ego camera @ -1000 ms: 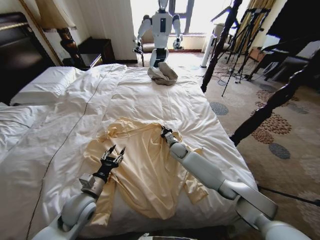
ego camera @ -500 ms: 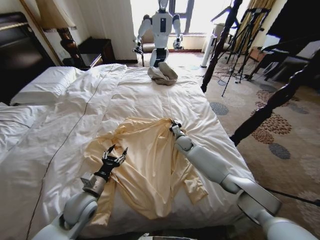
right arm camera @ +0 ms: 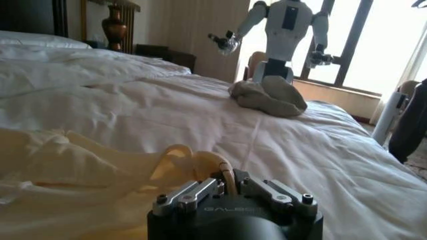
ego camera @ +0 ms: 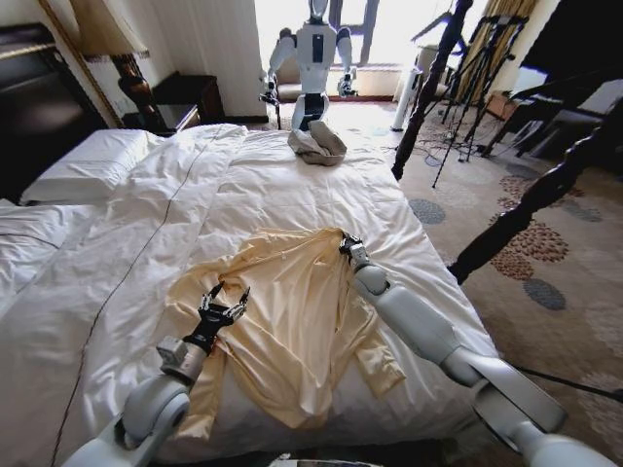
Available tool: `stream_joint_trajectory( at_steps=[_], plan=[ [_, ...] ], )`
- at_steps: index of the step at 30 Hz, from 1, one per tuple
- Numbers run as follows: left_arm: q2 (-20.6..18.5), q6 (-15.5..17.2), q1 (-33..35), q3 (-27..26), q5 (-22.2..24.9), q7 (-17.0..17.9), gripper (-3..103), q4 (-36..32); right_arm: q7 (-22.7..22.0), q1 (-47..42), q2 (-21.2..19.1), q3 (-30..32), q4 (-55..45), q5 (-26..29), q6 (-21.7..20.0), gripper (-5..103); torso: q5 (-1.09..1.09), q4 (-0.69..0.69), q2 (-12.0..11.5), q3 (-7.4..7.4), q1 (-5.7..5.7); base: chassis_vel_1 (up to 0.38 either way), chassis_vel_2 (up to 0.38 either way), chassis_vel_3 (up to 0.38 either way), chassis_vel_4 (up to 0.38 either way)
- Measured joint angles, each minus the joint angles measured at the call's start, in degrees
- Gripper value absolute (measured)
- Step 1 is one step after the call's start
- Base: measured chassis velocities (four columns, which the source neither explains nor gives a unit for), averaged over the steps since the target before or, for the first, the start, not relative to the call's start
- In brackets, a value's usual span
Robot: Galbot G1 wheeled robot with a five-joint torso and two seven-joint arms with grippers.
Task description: Pick up the clothes from the bed and hang them on the clothes hanger.
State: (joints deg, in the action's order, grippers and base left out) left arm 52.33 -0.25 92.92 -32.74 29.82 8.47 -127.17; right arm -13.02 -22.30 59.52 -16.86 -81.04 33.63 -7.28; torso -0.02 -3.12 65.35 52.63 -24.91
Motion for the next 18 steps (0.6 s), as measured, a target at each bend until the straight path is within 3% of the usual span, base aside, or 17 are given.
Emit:
stream_joint_trajectory(
  at_steps=[1, 2, 3, 4, 5, 9, 11, 12, 14, 15, 16, 17, 18],
  plan=[
    [0.1, -0.1, 0.1, -0.1, 0.0, 0.0, 81, -0.2, 1.0, -0.4, -1.6, 0.2, -1.9, 1.0, -0.2, 5, 0.01, 0.00, 0.0, 0.00, 0.00, 0.000, 0.000, 0.000, 0.000],
    [0.2, -0.1, 0.3, -0.1, -0.1, 0.0, 81, -0.4, 2.2, -1.0, -4.1, 0.5, -4.1, 1.6, -0.6, 13, 0.01, 0.00, 0.0, -0.01, 0.01, 0.000, 0.000, 0.000, 0.000],
    [0.2, -0.1, 0.3, -0.1, -0.1, 0.0, 81, -0.4, 2.2, -1.0, -4.1, 0.5, -4.1, 1.6, -0.6, 13, 0.01, 0.00, 0.0, -0.01, 0.01, 0.000, 0.000, 0.000, 0.000],
    [0.3, -0.1, 0.3, -0.1, -0.1, -0.1, 82, -0.4, 2.8, -1.4, -6.0, 0.7, -5.4, 1.2, -0.7, 13, 0.01, -0.01, 0.0, 0.00, 0.01, 0.000, 0.000, 0.000, 0.000],
    [0.4, -0.2, 0.4, -0.1, -0.2, -0.1, 82, -0.6, 3.2, -1.9, -7.8, 1.0, -6.3, 0.1, -0.7, 22, -0.01, -0.01, 0.0, -0.01, 0.01, 0.000, 0.000, 0.000, 0.000],
    [0.8, -0.2, 1.0, -0.1, -0.4, -0.1, 82, -1.7, 2.3, -3.2, -12.3, 1.9, -9.0, -3.3, -1.1, 33, 0.01, -0.03, 0.0, -0.01, 0.00, 0.000, 0.000, 0.000, 0.000],
    [1.0, -0.2, 1.3, -0.1, -0.6, -0.2, 82, -1.9, 1.9, -3.1, -12.6, 1.9, -9.2, -3.3, -1.1, 33, 0.00, -0.04, 0.0, -0.01, 0.00, 0.000, 0.000, 0.000, 0.000],
    [1.5, -0.3, 1.8, 0.0, -1.2, -0.3, 82, -2.1, 1.9, -2.6, -12.2, 1.3, -8.6, -3.0, -0.9, 44, 0.02, -0.04, 0.0, -0.01, 0.01, 0.000, 0.000, 0.000, 0.000],
    [2.2, -0.4, 2.3, 0.2, -1.7, -0.4, 82, -2.5, 1.9, -2.0, -11.2, 0.7, -8.0, -2.9, -0.5, 44, 0.01, -0.01, 0.0, 0.00, 0.01, 0.000, 0.000, 0.000, 0.000],
    [2.7, -0.4, 2.9, 0.2, -2.1, -0.4, 82, -3.1, 1.9, -1.9, -10.5, 0.5, -8.2, -2.7, -0.4, 55, 0.02, 0.05, 0.0, 0.00, 0.00, 0.000, 0.000, 0.000, 0.000],
    [2.9, -0.4, 3.5, 0.2, -2.2, -0.4, 82, -3.7, 1.7, -2.1, -10.2, 0.6, -9.1, -2.2, -0.6, 55, 0.02, 0.08, 0.0, 0.00, 0.00, 0.000, 0.000, 0.000, 0.000],
    [3.1, -0.4, 4.5, -0.6, -2.3, -0.5, 82, -4.9, 1.3, -3.9, -10.8, 1.5, -12.6, -0.9, -0.7, 66, 0.02, 0.11, 0.0, 0.00, -0.02, 0.000, 0.000, 0.000, 0.000],
    [3.1, -0.4, 4.5, -0.6, -2.3, -0.5, 82, -4.9, 1.3, -3.9, -10.8, 1.5, -12.6, -0.9, -0.7, 66, 0.02, 0.11, 0.0, 0.00, -0.02, 0.000, 0.000, 0.000, 0.000]
  ],
)
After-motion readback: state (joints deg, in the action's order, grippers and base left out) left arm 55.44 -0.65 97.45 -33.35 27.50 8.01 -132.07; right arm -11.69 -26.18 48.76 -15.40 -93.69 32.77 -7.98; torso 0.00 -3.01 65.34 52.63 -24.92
